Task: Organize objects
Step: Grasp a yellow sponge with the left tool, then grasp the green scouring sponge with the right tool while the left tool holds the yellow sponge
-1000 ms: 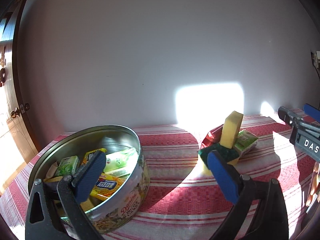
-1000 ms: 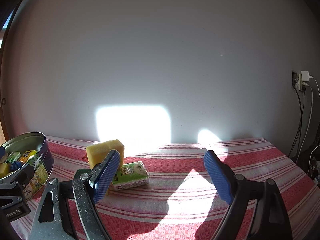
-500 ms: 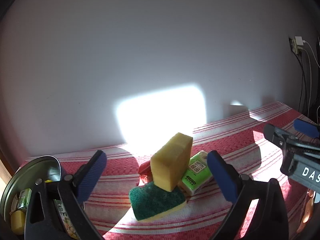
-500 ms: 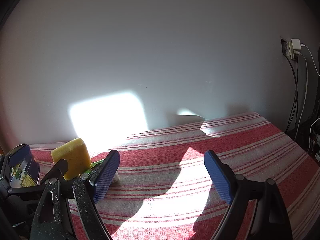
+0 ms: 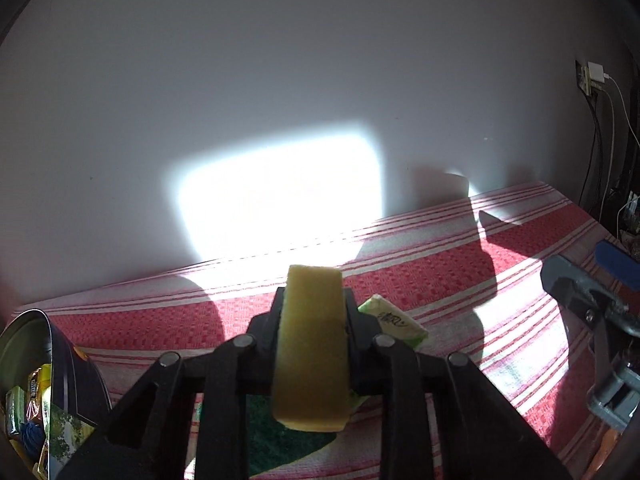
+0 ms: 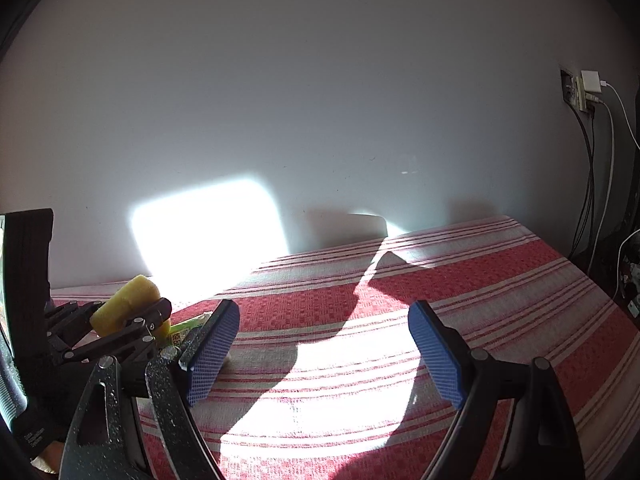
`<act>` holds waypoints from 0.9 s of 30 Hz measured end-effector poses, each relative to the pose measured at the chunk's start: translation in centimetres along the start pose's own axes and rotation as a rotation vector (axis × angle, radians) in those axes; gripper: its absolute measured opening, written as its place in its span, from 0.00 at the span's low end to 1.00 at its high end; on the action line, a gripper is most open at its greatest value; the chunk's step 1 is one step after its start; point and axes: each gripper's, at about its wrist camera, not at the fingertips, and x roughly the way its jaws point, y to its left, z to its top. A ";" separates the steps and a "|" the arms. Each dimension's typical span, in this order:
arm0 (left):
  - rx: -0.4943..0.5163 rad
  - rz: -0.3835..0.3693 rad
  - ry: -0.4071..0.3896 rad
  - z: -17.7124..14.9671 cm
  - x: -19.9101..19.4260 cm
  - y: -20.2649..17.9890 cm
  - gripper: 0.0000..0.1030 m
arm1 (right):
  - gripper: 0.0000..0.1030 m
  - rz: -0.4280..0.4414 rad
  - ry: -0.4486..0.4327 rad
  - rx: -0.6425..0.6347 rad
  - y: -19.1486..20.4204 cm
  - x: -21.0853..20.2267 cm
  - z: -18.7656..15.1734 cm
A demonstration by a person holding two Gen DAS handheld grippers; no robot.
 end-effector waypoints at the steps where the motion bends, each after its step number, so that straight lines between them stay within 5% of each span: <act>1: -0.013 0.004 -0.032 -0.1 -0.7 0.0 0.21 | 0.85 0.003 0.004 0.003 0.0 0.1 0.1; 5: -0.059 -0.043 -0.113 -0.7 -4.1 1.6 0.21 | 0.85 0.020 0.015 0.015 -0.3 0.2 0.1; 16: -0.061 0.026 -0.163 -4.1 -12.3 6.9 0.21 | 0.85 0.111 0.067 -0.002 0.5 0.5 -0.3; 27: -0.128 0.080 -0.166 -4.4 -14.4 10.5 0.21 | 0.85 0.369 0.215 -0.074 7.2 0.0 -2.7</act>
